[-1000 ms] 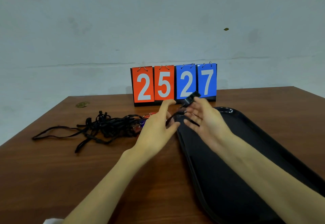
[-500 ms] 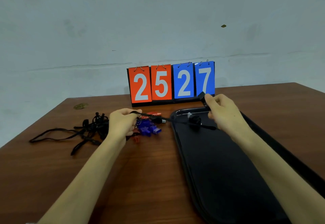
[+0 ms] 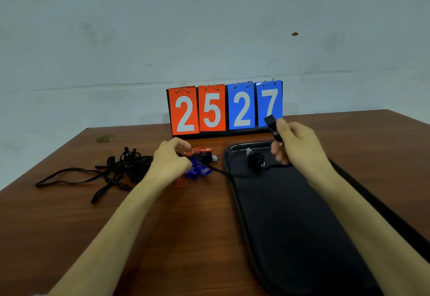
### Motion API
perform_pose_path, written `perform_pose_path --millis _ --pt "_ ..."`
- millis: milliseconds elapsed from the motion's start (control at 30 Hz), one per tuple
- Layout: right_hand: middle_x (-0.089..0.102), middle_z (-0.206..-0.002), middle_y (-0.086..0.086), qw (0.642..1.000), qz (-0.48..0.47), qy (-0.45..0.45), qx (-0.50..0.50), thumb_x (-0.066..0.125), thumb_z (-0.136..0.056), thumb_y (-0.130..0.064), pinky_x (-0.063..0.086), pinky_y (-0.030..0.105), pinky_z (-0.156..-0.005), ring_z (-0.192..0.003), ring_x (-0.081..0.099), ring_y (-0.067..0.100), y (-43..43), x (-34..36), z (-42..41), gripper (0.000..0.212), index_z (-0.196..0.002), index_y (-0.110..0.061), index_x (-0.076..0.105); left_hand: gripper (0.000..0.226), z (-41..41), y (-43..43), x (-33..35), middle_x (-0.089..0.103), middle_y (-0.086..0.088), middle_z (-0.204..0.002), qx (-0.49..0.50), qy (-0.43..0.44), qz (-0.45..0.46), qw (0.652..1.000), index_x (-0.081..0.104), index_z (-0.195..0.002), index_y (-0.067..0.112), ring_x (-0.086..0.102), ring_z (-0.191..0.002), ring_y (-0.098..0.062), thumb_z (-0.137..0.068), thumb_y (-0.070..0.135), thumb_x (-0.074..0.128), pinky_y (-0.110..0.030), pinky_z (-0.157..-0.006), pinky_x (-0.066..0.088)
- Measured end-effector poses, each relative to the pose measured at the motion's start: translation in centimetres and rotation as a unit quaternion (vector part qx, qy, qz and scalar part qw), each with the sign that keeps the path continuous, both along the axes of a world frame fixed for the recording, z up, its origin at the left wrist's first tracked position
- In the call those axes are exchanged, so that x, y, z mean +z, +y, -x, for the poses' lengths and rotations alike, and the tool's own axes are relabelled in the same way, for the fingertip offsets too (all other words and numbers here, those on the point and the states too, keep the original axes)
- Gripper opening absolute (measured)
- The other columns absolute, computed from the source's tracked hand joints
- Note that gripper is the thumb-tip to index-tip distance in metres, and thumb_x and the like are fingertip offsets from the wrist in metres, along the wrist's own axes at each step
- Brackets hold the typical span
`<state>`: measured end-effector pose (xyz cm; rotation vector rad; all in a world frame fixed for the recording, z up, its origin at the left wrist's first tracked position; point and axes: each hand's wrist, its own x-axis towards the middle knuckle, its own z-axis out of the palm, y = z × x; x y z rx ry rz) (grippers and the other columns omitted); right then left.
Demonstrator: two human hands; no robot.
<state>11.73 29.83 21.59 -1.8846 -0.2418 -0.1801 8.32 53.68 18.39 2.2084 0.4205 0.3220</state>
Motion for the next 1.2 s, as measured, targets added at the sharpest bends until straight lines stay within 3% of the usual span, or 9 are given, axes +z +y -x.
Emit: perform_pose_path --millis 100,200,300,467,700,800,933,1033,1200 --pt "0.070 -0.091 0.004 0.973 -0.162 0.108 0.128 0.038 -0.098 -0.037 0.051 0.027 -0.077 -0.086 0.064 0.014 0.8 0.1 0.4 0.038 -0.105 -0.009 0.062 0.038 0.6 -2.1 -0.2 0.043 0.004 -0.128 -0.003 -0.064 -0.124 0.990 0.056 -0.109 0.027 0.041 -0.122 -0.017 -0.077 0.009 0.066 -0.034 -0.103 0.037" --pt "0.067 -0.099 -0.002 0.965 -0.170 0.108 0.167 0.041 -0.094 -0.043 0.048 0.027 -0.083 -0.096 0.058 0.010 1.5 -0.2 1.1 0.042 -0.112 -0.013 0.064 0.017 2.5 -6.0 0.8 0.060 0.009 -0.109 -0.113 -0.182 0.102 0.971 0.059 -0.101 0.022 0.054 -0.110 -0.007 -0.087 0.012 0.059 -0.028 -0.102 0.038" --pt "0.068 -0.085 0.004 0.970 -0.165 0.059 0.169 0.050 -0.078 -0.058 0.044 0.030 -0.072 -0.078 0.054 0.018 1.9 -0.6 1.7 0.052 -0.091 -0.012 0.072 0.030 3.8 -8.8 1.3 0.069 -0.006 -0.088 -0.265 -0.151 0.328 0.894 0.050 -0.113 0.013 0.066 -0.082 -0.021 -0.088 0.028 0.058 -0.034 -0.079 0.051" --pt "0.068 -0.081 0.004 0.955 -0.241 0.083 0.152 0.058 -0.079 -0.048 0.050 0.029 -0.073 -0.078 0.062 0.015 1.6 -0.8 1.5 0.041 -0.088 -0.010 0.068 0.031 3.8 -8.7 0.6 0.047 -0.003 -0.053 -0.328 -0.054 0.336 0.881 0.054 -0.103 0.005 0.028 -0.036 -0.011 -0.085 0.030 0.057 -0.024 -0.040 0.021" --pt "0.050 -0.051 -0.006 0.897 -0.412 0.136 0.084 0.042 -0.097 -0.040 0.044 0.021 -0.056 -0.046 0.046 0.006 0.6 0.3 0.9 0.029 -0.094 -0.016 0.058 0.022 2.1 -3.6 1.3 0.042 0.000 -0.049 -0.191 -0.002 0.266 0.945 0.065 -0.101 0.005 0.027 -0.039 -0.009 -0.080 0.010 0.067 -0.023 -0.041 0.017" --pt "0.031 -0.045 -0.008 0.928 -0.358 0.085 0.061 0.046 -0.096 -0.037 0.029 0.021 -0.047 -0.042 0.025 0.007 0.4 0.8 1.0 0.027 -0.077 -0.018 0.050 0.016 0.9 -0.7 0.7 0.042 0.003 -0.047 -0.042 -0.075 0.297 0.951 0.062 -0.098 0.001 0.031 -0.038 -0.007 -0.084 -0.003 0.057 -0.017 -0.035 0.024" --pt "0.041 -0.049 -0.008 0.977 -0.209 -0.031 -0.016 0.055 -0.091 -0.039 0.031 0.017 -0.041 -0.040 0.033 0.003 0.1 0.7 0.5 0.024 -0.086 -0.016 0.058 0.005 0.0 2.0 0.0 0.036 0.000 -0.052 0.096 -0.135 0.377 0.911 0.054 -0.084 0.003 0.025 -0.039 -0.009 -0.084 0.000 0.052 -0.019 -0.033 0.020" --pt "0.043 -0.053 -0.005 0.977 -0.210 -0.034 -0.006 0.053 -0.092 -0.040 0.031 0.016 -0.040 -0.039 0.033 0.002 0.1 0.4 0.5 0.030 -0.096 -0.012 0.059 0.017 -0.1 1.8 -0.3 0.047 -0.003 -0.064 0.132 -0.129 0.290 0.939 0.060 -0.095 -0.001 0.037 -0.048 -0.011 -0.085 -0.001 0.047 -0.020 -0.039 0.030" --pt "0.067 -0.066 0.002 0.963 -0.218 0.056 0.148 0.049 -0.095 -0.025 0.047 0.022 -0.055 -0.050 0.055 0.009 1.2 -0.1 0.9 0.022 -0.109 -0.008 0.050 0.024 0.9 -2.1 -0.8 0.040 0.011 -0.116 0.056 -0.152 -0.132 0.978 0.058 -0.107 0.020 0.055 -0.085 -0.005 -0.086 0.007 0.060 -0.011 -0.070 0.045"
